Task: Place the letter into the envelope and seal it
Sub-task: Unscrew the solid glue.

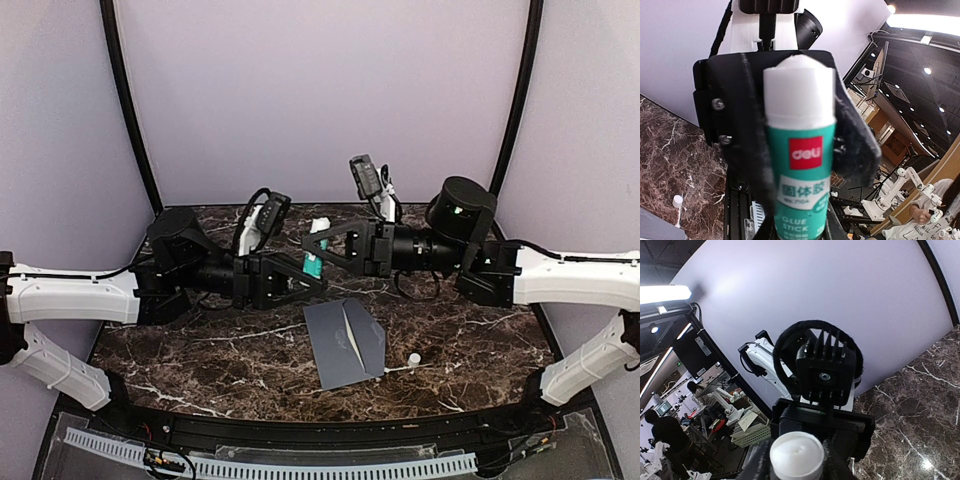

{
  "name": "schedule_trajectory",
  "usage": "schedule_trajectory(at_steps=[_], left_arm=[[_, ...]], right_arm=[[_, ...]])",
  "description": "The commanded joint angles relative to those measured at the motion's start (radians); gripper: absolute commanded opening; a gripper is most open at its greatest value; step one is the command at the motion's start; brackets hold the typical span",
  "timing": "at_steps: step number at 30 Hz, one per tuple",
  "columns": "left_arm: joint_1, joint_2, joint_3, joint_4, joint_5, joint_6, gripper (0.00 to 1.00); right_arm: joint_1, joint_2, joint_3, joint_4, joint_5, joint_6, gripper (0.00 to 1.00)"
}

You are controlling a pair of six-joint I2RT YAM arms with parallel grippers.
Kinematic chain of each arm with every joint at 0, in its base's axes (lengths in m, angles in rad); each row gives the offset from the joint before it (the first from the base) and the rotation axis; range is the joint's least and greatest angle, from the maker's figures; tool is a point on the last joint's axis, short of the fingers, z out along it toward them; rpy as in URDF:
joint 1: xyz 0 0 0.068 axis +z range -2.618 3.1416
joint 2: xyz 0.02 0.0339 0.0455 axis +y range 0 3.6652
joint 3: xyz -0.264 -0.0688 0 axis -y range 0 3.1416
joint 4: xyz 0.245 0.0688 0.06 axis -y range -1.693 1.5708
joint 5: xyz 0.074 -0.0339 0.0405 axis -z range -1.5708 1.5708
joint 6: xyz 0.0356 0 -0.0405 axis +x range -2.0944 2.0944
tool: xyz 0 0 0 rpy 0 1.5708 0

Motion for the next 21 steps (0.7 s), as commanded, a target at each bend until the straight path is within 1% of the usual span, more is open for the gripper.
schedule_trajectory(at_steps=[1,3,8,9,10,14,21], left_arm=[[0.0,-0.015,0.024,0.0,-0.007,0.024,0.0],[0.0,-0.04,0.019,-0.041,-0.055,0.056,0.0],[-0.001,-0.091,0.035,-0.28,-0.265,0.164,0.0],[-0.001,-0.098,0.045,-0.31,-0.289,0.187,0.0],[0.0,-0.1,0.05,-0.37,-0.34,0.196,0.0],[0.0,-0.105,0.078,-0.516,-0.474,0.235,0.0],[-0.005,-0.104,0.084,-0.611,-0.603,0.247,0.0]], right_arm=[[0.005,0.012,0.042,0.046,-0.064,-0.006,0.17],[0.008,0.008,0.039,0.033,-0.041,-0.009,0.11],[0.031,0.001,0.049,-0.095,0.097,-0.05,0.1],[0.039,0.007,0.059,-0.129,0.124,-0.058,0.09],[0.044,0.013,0.07,-0.162,0.152,-0.065,0.08],[0.081,0.048,0.124,-0.279,0.284,-0.088,0.08],[0.144,0.165,0.276,-0.528,0.53,-0.053,0.06]])
